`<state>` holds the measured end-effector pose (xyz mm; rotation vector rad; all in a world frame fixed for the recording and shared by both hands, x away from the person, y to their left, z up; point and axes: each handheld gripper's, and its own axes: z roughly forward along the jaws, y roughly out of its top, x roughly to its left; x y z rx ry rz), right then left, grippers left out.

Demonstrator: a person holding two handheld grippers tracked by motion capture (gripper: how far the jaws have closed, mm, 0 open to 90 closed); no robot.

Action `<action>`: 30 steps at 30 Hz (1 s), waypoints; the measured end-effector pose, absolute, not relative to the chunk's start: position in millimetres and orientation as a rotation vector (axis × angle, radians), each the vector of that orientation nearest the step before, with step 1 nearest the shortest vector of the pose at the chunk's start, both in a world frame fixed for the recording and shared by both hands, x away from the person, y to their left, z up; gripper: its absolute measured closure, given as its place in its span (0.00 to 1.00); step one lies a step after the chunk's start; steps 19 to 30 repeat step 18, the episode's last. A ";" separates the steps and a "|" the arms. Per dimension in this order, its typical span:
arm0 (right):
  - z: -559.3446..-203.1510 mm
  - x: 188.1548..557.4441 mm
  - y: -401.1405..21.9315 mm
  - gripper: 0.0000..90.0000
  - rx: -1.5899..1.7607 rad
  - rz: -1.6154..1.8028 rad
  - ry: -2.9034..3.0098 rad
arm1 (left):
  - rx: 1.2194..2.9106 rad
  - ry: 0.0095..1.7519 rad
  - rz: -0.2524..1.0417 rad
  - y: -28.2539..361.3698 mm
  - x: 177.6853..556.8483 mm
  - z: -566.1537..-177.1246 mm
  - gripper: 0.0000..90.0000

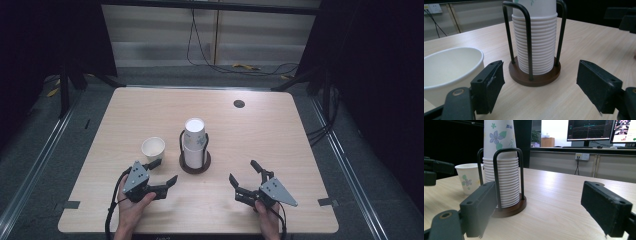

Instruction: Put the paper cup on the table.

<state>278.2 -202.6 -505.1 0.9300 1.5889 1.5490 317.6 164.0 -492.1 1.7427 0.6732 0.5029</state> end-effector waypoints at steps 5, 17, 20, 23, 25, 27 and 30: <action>-505.0 278.3 -202.6 0.15 0.931 1.549 1.590 | 1.736 0.667 0.530 155.7 309.7 -502.8 0.24; -504.7 279.3 -202.3 0.15 0.937 1.546 1.599 | 1.634 0.712 0.553 162.8 302.7 -508.8 0.24; -504.7 279.3 -202.3 0.15 0.937 1.546 1.599 | 1.631 0.716 0.555 164.3 302.6 -508.9 0.24; -504.7 279.3 -202.3 0.15 0.937 1.546 1.599 | 1.631 0.716 0.555 164.3 302.6 -508.9 0.24; -504.7 279.3 -202.3 0.15 0.937 1.546 1.599 | 1.631 0.716 0.555 164.3 302.6 -508.9 0.24; -504.7 279.3 -202.3 0.15 0.937 1.546 1.599 | 1.631 0.716 0.555 164.3 302.6 -508.9 0.24; -504.7 279.3 -202.3 0.15 0.937 1.546 1.599 | 1.631 0.716 0.555 164.3 302.6 -508.9 0.24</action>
